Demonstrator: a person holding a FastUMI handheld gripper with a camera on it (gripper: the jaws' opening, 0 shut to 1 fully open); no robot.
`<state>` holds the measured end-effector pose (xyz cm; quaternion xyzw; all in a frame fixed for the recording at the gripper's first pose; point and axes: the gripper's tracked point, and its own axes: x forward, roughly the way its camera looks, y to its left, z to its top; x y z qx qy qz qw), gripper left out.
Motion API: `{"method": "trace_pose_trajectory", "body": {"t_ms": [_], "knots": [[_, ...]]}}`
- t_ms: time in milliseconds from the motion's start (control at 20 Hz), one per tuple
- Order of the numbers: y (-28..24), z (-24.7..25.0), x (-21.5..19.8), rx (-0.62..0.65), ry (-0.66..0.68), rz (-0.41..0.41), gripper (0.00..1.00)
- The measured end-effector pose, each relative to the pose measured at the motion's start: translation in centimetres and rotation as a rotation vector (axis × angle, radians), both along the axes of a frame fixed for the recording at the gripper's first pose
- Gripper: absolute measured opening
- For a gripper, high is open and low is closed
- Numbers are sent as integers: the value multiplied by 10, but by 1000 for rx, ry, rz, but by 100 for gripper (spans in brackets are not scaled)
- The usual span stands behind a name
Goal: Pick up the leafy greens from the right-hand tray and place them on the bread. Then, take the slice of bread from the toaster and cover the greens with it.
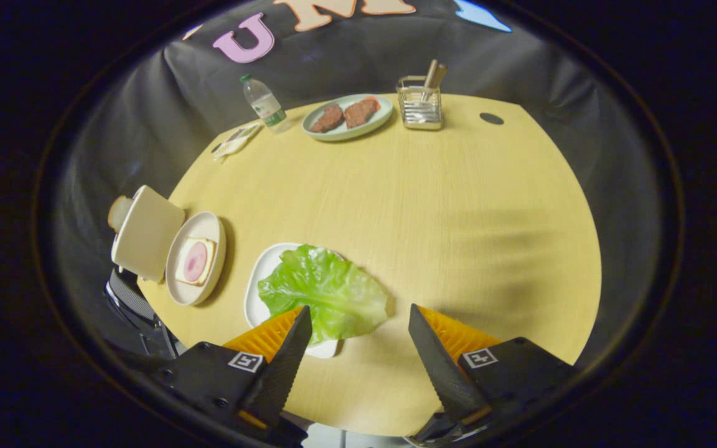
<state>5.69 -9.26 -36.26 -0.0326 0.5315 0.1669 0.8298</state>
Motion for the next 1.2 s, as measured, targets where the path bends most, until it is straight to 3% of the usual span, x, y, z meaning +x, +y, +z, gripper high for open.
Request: {"method": "trace_pose_trajectory", "body": {"t_ms": [300, 700, 1000, 1200], "knots": [[5, -26, 6, 50, 71, -66, 99], [14, -31, 4, 87, 119, -97, 39], [15, -21, 7, 79, 100, -149, 8], [11, -12, 7, 78, 75, -160, 4]]}}
